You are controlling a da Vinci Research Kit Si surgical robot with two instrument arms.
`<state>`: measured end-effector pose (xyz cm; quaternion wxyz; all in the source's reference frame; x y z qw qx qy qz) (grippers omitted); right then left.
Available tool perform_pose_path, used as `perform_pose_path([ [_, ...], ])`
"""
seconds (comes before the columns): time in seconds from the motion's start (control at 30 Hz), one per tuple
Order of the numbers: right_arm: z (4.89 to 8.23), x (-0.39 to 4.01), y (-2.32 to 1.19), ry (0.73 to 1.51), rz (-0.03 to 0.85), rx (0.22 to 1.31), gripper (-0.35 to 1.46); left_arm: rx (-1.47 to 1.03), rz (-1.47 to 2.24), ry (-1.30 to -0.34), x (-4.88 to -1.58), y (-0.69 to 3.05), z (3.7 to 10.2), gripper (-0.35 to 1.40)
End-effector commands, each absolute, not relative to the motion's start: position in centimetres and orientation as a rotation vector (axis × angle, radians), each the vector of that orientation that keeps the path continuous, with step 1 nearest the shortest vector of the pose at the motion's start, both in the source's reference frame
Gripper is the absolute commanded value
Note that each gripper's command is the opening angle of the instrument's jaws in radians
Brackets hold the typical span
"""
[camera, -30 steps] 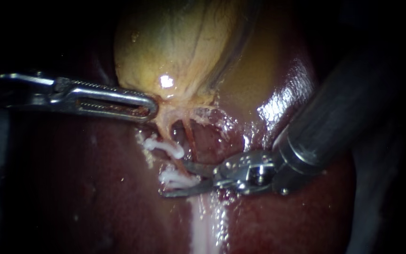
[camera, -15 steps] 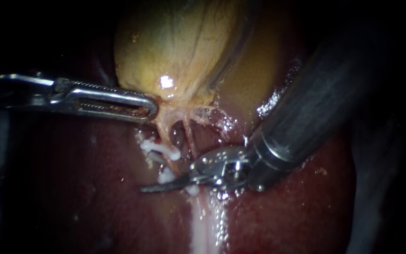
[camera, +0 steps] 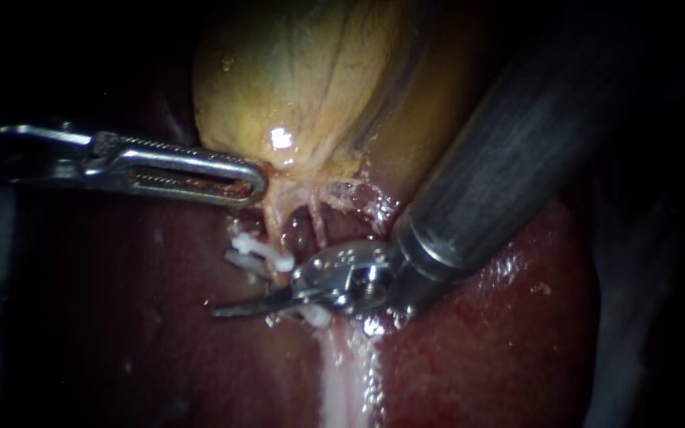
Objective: Go to the cutting position left tube
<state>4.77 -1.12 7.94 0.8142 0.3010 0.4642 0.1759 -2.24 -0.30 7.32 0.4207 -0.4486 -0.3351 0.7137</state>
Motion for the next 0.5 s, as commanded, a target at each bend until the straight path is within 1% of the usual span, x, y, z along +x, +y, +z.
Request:
perform_pose_path([
  [0.03, 7.94, 4.77, -1.12, 0.991, 0.372, 0.643, 1.43, -1.124, 1.788, -0.840, -2.23, -0.30, 7.32, -0.35],
  [0.5, 7.96, 4.76, -1.11, 0.992, 0.369, 0.645, 1.43, -1.124, 1.788, -0.840, -2.23, -0.30, 7.33, -0.35],
])
